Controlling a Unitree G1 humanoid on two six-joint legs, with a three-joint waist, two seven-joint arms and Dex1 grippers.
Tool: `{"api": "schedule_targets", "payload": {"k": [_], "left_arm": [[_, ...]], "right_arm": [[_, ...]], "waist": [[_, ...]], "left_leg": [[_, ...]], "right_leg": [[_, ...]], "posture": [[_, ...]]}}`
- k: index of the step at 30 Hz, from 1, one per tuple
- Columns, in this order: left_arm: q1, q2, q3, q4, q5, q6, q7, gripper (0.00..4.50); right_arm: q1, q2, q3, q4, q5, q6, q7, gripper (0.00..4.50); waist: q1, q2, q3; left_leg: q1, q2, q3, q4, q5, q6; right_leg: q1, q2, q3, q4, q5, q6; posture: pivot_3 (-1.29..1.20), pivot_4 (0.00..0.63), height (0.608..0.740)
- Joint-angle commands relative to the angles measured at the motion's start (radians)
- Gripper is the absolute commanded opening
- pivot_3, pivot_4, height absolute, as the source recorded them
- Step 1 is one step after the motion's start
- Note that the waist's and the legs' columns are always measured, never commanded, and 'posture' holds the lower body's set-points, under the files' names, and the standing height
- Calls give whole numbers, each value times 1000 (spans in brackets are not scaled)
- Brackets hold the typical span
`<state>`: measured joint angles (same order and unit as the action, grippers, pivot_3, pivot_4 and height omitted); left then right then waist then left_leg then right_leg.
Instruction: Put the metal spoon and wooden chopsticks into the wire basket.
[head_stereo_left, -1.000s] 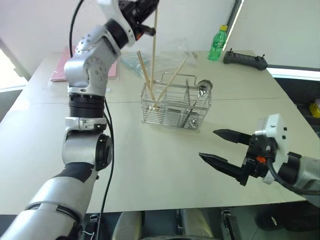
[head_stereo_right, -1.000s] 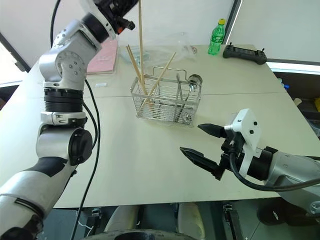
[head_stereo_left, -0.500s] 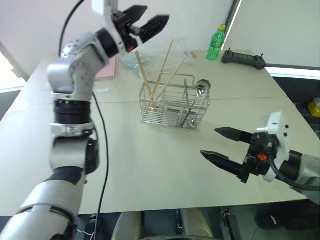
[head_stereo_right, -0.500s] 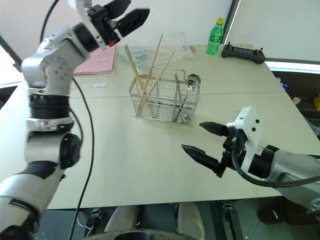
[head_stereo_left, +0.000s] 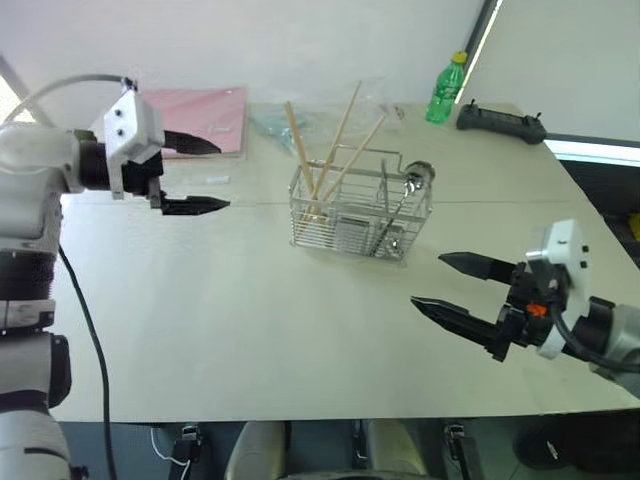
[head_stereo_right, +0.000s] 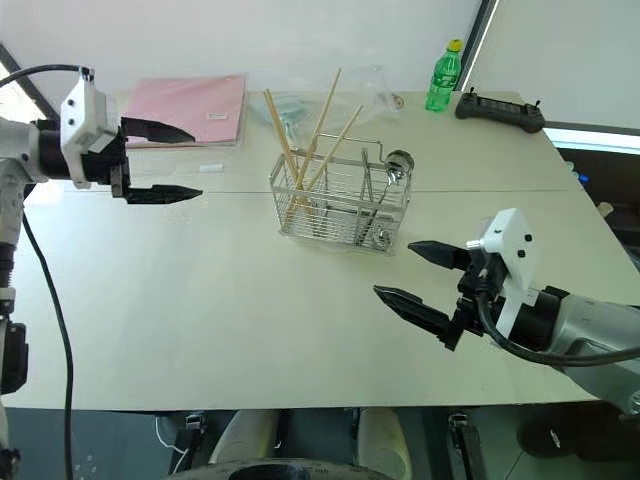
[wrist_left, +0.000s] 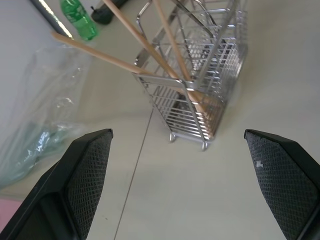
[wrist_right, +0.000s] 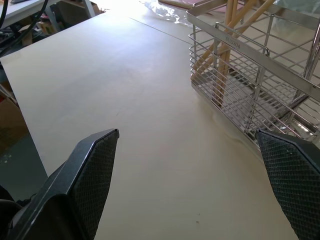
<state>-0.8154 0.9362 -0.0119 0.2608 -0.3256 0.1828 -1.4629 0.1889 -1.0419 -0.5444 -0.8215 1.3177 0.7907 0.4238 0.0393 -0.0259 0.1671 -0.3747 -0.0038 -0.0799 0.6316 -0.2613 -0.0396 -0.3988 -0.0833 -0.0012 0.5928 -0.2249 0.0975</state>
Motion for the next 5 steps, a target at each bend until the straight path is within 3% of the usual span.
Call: {"api": "schedule_targets", "payload": {"k": [1, 5], "left_arm": [[17, 12, 5, -67, -20, 15, -31, 4430], [55, 19, -2, -108, -16, 31, -42, 4430]], "right_arm": [[-18, -13, -33, -1, 0, -4, 12, 4500], [-24, -14, -30, 4, -3, 0, 16, 4500]], "waist": [[0, 0, 0], [-2, 0, 0]], "left_leg": [[0, 0, 0, 0, 0, 0], [0, -1, 0, -1, 0, 0]], "right_leg": [[-1, 0, 0, 0, 0, 0], [-1, 2, 0, 1, 0, 0]], "posture": [[0, 150, 728], [0, 150, 728]]}}
